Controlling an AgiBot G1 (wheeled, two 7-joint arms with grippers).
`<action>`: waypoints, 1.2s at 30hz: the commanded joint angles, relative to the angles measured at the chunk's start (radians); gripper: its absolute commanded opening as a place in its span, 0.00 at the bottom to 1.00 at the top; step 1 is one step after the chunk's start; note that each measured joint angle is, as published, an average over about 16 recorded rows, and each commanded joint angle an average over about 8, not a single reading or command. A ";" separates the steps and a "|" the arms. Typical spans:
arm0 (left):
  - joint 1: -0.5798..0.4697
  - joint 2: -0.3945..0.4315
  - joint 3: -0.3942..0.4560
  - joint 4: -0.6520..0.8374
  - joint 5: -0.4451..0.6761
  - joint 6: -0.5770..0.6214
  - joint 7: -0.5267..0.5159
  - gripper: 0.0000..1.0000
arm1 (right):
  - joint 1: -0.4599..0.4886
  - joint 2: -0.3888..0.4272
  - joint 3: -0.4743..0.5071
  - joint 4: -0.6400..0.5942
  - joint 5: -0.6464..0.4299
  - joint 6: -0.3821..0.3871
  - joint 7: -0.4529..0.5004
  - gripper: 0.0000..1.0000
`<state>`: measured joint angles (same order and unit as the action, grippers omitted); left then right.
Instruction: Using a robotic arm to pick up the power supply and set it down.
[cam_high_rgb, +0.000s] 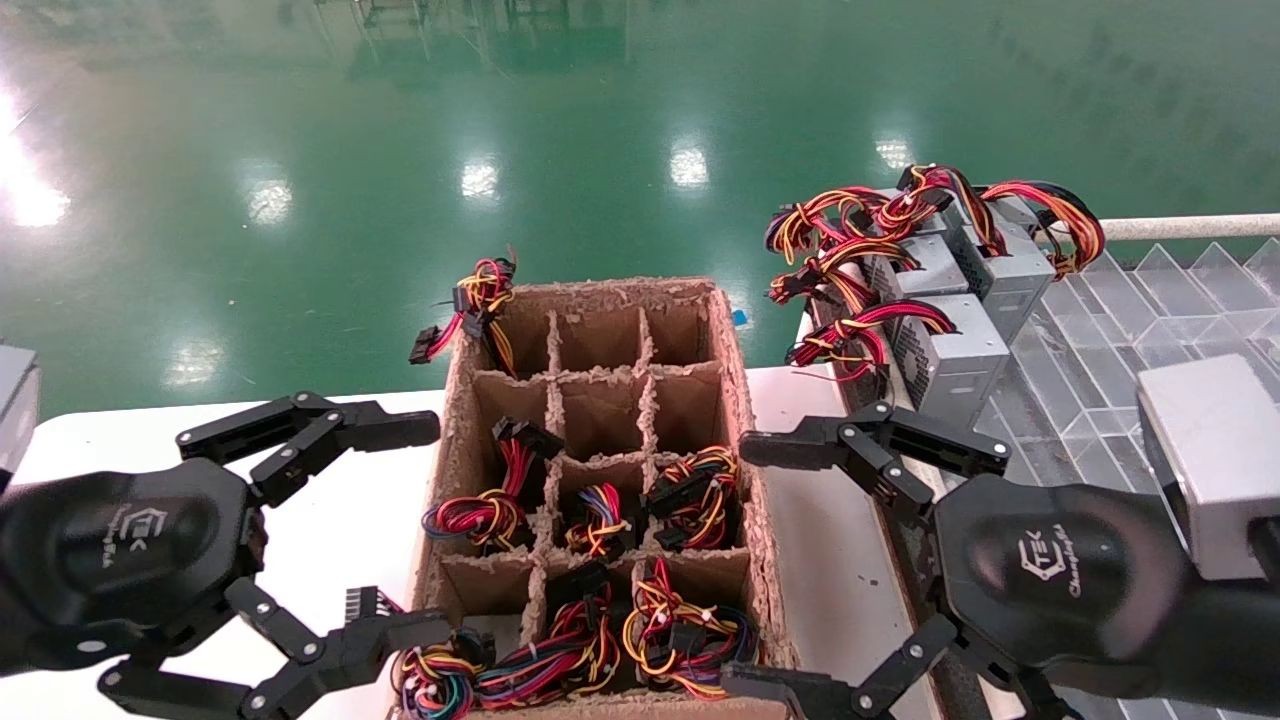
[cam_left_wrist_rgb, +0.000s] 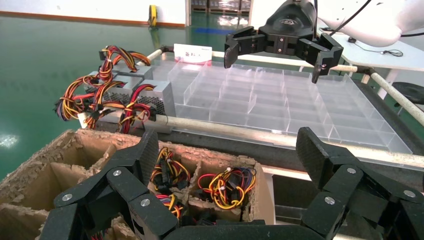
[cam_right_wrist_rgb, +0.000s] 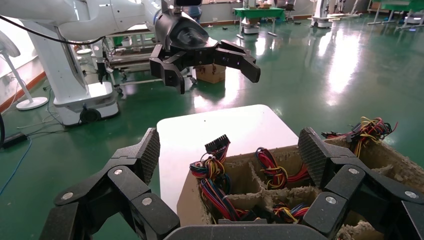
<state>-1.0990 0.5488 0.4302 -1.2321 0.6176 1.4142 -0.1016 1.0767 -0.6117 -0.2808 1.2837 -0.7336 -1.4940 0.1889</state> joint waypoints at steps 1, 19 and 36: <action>0.000 0.000 0.000 0.000 0.000 0.000 0.000 1.00 | 0.000 0.000 0.000 0.000 0.000 0.000 0.000 1.00; 0.000 0.000 0.000 0.000 0.000 0.000 0.000 0.00 | 0.016 -0.007 0.001 -0.020 -0.012 0.032 0.007 1.00; 0.000 0.000 0.000 0.000 0.000 0.000 0.000 0.00 | 0.283 -0.380 -0.174 -0.358 -0.298 0.272 0.034 1.00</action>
<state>-1.0990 0.5488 0.4302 -1.2321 0.6176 1.4142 -0.1016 1.3528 -0.9925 -0.4481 0.9096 -1.0185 -1.2225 0.2209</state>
